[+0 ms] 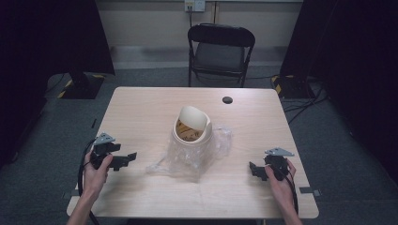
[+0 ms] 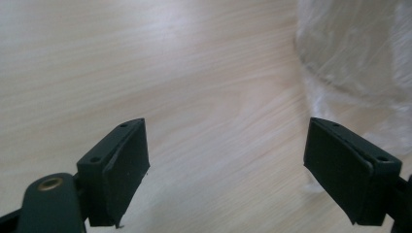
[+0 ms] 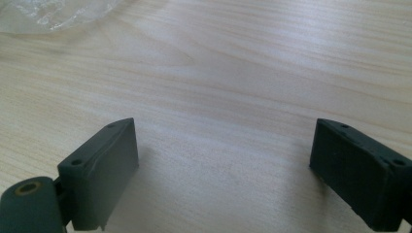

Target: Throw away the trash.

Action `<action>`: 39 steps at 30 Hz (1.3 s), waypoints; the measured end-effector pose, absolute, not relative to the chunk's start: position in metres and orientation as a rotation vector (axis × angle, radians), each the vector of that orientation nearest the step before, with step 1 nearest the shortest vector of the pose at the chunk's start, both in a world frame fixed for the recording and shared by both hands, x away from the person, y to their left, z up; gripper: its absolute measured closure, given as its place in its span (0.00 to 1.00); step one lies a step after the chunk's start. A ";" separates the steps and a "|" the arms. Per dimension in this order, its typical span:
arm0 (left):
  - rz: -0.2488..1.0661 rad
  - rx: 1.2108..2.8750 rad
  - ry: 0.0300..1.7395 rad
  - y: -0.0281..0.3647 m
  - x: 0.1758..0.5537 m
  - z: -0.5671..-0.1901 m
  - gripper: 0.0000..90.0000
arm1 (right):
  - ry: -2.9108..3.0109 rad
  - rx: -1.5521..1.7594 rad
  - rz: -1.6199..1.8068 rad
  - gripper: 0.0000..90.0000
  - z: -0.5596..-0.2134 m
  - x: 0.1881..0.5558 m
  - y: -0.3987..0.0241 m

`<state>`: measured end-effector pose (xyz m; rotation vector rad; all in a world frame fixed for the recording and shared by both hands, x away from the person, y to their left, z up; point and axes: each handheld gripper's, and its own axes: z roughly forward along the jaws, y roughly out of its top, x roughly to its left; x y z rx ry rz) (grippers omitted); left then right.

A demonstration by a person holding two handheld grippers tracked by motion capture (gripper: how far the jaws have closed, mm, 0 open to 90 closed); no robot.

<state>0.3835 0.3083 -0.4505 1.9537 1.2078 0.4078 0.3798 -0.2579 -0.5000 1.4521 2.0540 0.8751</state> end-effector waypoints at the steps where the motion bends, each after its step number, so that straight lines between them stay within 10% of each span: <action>1: 0.411 1.956 1.215 0.310 0.383 -0.452 0.18 | 2.054 1.452 0.875 0.10 -0.500 0.380 -0.258; 39: 0.538 2.043 1.288 0.307 0.375 -0.503 0.00 | 2.058 1.447 0.878 0.10 -0.500 0.380 -0.258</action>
